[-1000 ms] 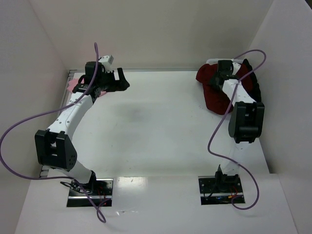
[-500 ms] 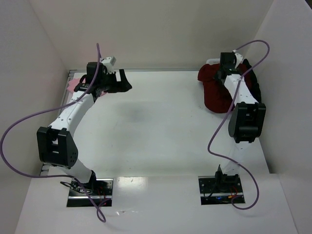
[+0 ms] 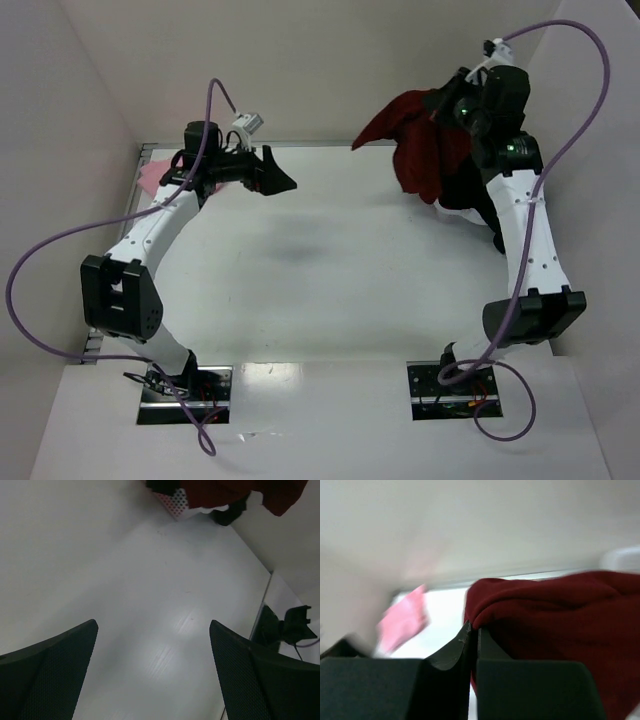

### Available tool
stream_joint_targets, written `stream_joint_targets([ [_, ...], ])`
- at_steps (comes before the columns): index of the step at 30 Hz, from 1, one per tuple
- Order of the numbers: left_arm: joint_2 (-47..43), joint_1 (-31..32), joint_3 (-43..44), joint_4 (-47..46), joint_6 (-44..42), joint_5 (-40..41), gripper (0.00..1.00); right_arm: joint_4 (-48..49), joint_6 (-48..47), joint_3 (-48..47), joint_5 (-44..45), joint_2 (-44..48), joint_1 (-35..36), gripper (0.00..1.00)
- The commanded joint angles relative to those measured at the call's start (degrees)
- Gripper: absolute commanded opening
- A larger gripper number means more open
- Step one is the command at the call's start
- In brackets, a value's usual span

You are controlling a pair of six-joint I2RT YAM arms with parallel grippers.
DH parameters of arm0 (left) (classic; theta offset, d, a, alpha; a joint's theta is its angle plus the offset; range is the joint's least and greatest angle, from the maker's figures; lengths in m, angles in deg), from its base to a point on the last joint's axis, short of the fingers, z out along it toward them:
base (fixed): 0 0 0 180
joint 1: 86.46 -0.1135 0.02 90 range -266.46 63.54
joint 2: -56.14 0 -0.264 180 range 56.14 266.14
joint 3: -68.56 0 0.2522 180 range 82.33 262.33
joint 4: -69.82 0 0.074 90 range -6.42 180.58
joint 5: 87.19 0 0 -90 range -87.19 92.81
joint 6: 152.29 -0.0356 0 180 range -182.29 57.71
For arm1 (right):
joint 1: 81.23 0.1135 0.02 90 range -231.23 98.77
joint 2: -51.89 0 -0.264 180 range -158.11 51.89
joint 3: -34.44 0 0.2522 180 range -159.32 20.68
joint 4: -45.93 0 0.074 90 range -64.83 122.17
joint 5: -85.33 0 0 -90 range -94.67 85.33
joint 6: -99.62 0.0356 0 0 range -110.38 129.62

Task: Fold and stack the t-shirts
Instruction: Grab crumpled tshirt from bin with the right arm, then move the tshirt to the center of the board

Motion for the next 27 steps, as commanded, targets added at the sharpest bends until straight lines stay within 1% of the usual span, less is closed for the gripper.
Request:
stream_joint_targets([
  [1,-1.6,3.2,1.5,-6.5,-2.6,-9.1,1.00,3.9,0.6,-3.2,-11.8,3.6,9.0,0.00],
  [4,-1.6,6.2,2.9,-8.7,-2.1,-7.8,1.00,5.1,2.4,-1.3,-10.8,6.7,15.5,0.00],
  [5,-1.6,7.5,2.9,-10.1,-2.1,-6.3,1.00,5.7,2.4,-0.7,-10.8,8.0,16.2,0.00],
  [6,-1.6,8.0,2.9,-10.8,-1.0,-0.6,1.00,5.7,4.2,0.1,-10.8,8.6,16.7,0.00],
  [8,-2.2,8.5,2.9,-10.9,-0.4,7.3,1.00,5.7,5.6,2.5,-11.3,10.2,16.7,0.00],
  [10,-3.8,8.5,1.1,-13.1,0.9,13.1,1.00,5.7,6.4,5.7,-12.0,11.7,16.7,0.00],
  [12,-5.6,8.5,-1.0,-18.1,0.9,14.8,0.95,6.2,8.0,9.1,-13.4,13.8,16.7,0.00],
  [13,-5.7,8.5,-1.7,-19.3,2.0,16.9,0.91,7.1,8.6,10.3,-14.4,14.6,16.7,0.00],
  [14,-6.2,8.5,-2.3,-20.9,2.7,17.9,0.82,7.9,9.2,11.6,-16.4,15.4,16.7,0.00],
  [15,-6.2,8.5,-2.3,-22.2,3.4,18.5,0.77,9.5,9.9,14.0,-17.3,16.7,16.7,0.00],
  [17,-6.9,8.5,-3.9,-26.2,6.0,18.5,0.66,9.5,10.6,15.5,-18.7,17.4,16.7,0.00],
  [18,-7.6,8.5,-4.8,-27.4,6.6,17.8,0.44,9.5,10.6,16.1,-19.9,17.4,16.7,0.00],
  [19,-7.6,8.5,-4.8,-28.8,7.7,17.7,0.27,9.5,10.6,16.6,-20.6,17.4,16.7,0.00],
  [20,-7.6,8.5,-5.7,-30.7,9.6,17.2,0.15,9.5,10.6,17.1,-21.1,17.4,16.7,0.00],
  [21,-8.2,8.5,-5.7,-30.7,10.1,17.2,0.04,10.3,10.6,18.7,-21.1,18.2,16.7,0.00],
  [23,-9.2,8.5,-5.7,-30.7,10.7,16.4,0.02,10.3,11.2,20.1,-21.1,18.9,16.7,0.01],
  [24,-10.3,8.5,-5.7,-29.3,10.7,16.4,0.02,10.3,11.2,20.7,-19.7,19.4,16.7,0.02],
  [25,-11.0,8.5,-4.9,-25.8,9.6,16.4,0.00,10.3,10.3,21.4,-18.9,19.4,16.7,0.04],
  [27,-14.0,8.5,-2.6,-21.6,7.8,18.7,0.00,9.2,9.2,21.4,-16.5,18.9,16.7,0.05],
])
